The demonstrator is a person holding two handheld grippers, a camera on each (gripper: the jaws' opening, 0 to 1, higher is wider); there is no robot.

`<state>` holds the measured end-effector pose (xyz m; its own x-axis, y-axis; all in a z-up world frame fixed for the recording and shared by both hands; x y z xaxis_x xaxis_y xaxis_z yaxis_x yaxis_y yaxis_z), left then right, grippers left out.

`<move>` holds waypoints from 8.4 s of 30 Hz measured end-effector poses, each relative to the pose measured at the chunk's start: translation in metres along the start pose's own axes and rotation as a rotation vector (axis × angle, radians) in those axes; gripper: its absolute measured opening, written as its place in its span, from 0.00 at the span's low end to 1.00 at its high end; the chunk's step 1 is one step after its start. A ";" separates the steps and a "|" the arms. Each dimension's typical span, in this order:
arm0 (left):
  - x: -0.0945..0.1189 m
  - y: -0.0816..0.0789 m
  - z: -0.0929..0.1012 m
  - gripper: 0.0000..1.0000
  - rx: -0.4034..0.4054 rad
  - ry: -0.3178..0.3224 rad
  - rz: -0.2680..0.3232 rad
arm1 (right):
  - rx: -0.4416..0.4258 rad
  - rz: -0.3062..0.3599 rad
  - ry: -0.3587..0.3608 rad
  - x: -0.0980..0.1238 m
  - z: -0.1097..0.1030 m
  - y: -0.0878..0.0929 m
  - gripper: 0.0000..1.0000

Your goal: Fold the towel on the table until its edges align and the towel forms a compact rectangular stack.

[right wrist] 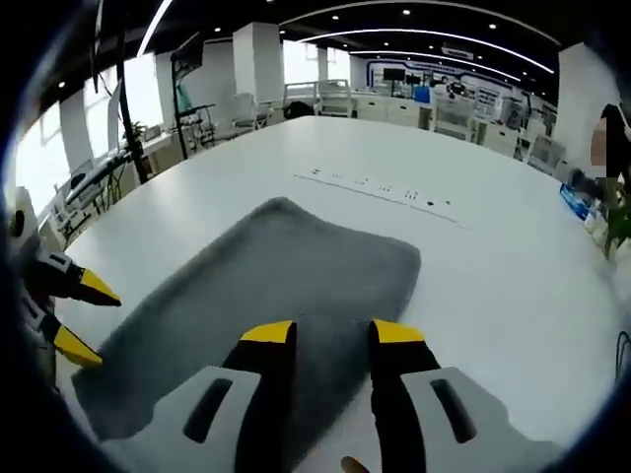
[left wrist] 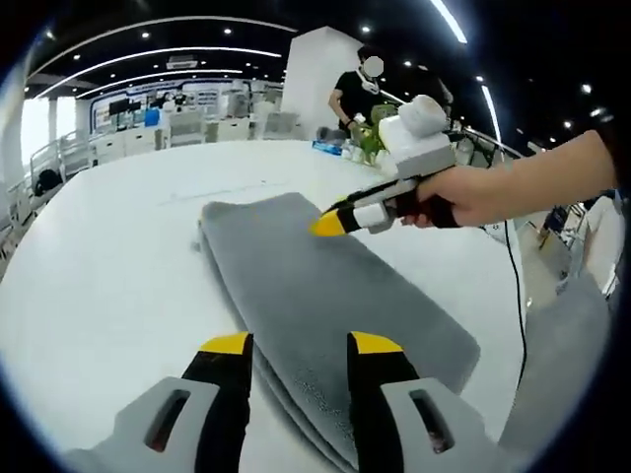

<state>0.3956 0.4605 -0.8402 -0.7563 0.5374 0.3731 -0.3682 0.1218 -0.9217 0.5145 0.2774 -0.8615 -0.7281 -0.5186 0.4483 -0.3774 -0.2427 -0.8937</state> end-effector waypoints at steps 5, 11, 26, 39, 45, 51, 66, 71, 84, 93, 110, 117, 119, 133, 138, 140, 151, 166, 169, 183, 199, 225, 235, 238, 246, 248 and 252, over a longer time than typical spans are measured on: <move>-0.015 0.003 -0.012 0.39 -0.028 -0.010 -0.027 | -0.064 0.016 0.036 0.018 0.004 0.015 0.32; -0.023 0.006 -0.029 0.37 -0.008 -0.051 -0.034 | -0.078 0.033 0.034 0.028 0.001 0.020 0.31; -0.040 0.017 -0.047 0.29 0.133 -0.099 -0.014 | -0.159 0.082 0.021 0.035 -0.008 0.037 0.21; -0.041 0.011 -0.034 0.11 0.098 -0.046 0.002 | -0.155 0.112 -0.022 0.033 -0.014 0.038 0.07; -0.044 0.012 -0.023 0.10 0.048 -0.053 -0.009 | -0.197 0.117 -0.006 0.043 -0.009 0.044 0.07; -0.045 0.017 0.000 0.10 0.036 -0.025 -0.012 | -0.210 0.118 0.029 0.069 -0.002 0.056 0.06; -0.025 0.035 0.052 0.10 0.036 0.009 -0.004 | -0.182 0.098 0.114 0.111 -0.004 0.074 0.06; -0.027 0.032 0.049 0.11 0.047 0.019 -0.017 | -0.190 0.069 0.095 0.110 -0.002 0.071 0.07; 0.004 0.019 0.046 0.32 0.068 -0.007 -0.017 | -0.164 0.072 0.044 0.144 -0.008 0.063 0.19; 0.034 0.020 0.066 0.45 -0.007 0.040 -0.043 | -0.112 0.034 -0.028 0.168 -0.022 0.069 0.34; 0.078 0.027 0.113 0.55 -0.238 0.170 -0.073 | 0.103 0.000 -0.264 0.203 -0.075 0.066 0.41; 0.081 0.027 0.141 0.54 -0.411 0.273 -0.092 | 0.158 -0.031 -0.345 0.218 -0.096 0.078 0.39; 0.081 0.029 0.147 0.53 -0.463 0.304 -0.109 | 0.178 -0.040 -0.365 0.218 -0.097 0.079 0.39; 0.075 0.047 0.169 0.29 -0.504 0.415 -0.158 | 0.304 -0.112 -0.481 0.229 -0.115 0.099 0.31; 0.071 0.056 0.168 0.29 -0.541 0.432 -0.204 | 0.315 -0.135 -0.502 0.225 -0.116 0.109 0.27; 0.069 0.060 0.167 0.29 -0.552 0.439 -0.223 | 0.330 -0.148 -0.510 0.225 -0.117 0.113 0.26; 0.059 0.068 0.162 0.27 -0.561 0.439 -0.262 | 0.410 -0.175 -0.537 0.219 -0.118 0.123 0.24; 0.058 0.068 0.160 0.18 -0.562 0.440 -0.244 | 0.492 -0.154 -0.521 0.216 -0.115 0.123 0.14; 0.057 0.069 0.161 0.17 -0.560 0.449 -0.252 | 0.498 -0.158 -0.511 0.214 -0.114 0.125 0.13; 0.062 0.069 0.164 0.12 -0.613 0.481 -0.300 | 0.506 -0.211 -0.540 0.216 -0.123 0.122 0.07; 0.095 0.082 0.181 0.11 -0.544 0.562 -0.369 | 0.478 -0.298 -0.625 0.249 -0.155 0.133 0.06; 0.113 0.048 0.180 0.07 -0.441 0.553 -0.303 | 0.407 -0.250 -0.628 0.271 -0.154 0.093 0.05; 0.122 0.017 0.182 0.07 -0.536 0.535 -0.257 | 0.375 -0.221 -0.613 0.277 -0.148 0.071 0.05; 0.126 0.009 0.183 0.07 -0.540 0.533 -0.242 | 0.372 -0.216 -0.621 0.282 -0.148 0.065 0.05; 0.136 -0.007 0.181 0.07 -0.502 0.526 -0.204 | 0.285 -0.158 -0.608 0.293 -0.148 0.043 0.05; 0.137 -0.011 0.179 0.07 -0.496 0.523 -0.197 | 0.262 -0.142 -0.603 0.294 -0.148 0.036 0.04; 0.138 -0.019 0.177 0.07 -0.494 0.510 -0.183 | 0.212 -0.107 -0.577 0.294 -0.145 0.023 0.04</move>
<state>0.2023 0.3848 -0.7521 -0.3162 0.7793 0.5411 -0.0870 0.5441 -0.8345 0.2086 0.2387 -0.7472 -0.2442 -0.8275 0.5056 -0.2664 -0.4440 -0.8555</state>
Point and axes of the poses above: the point that each gripper's makers call its tool centre point, and the gripper's own axes: x roughly backward along the fingers, z roughly to its right, y roughly out of its underside, the point moved 6 cm from there along x, roughly backward along the fingers, and after that the axes turned 13 degrees about z, right-handed, at the moved point
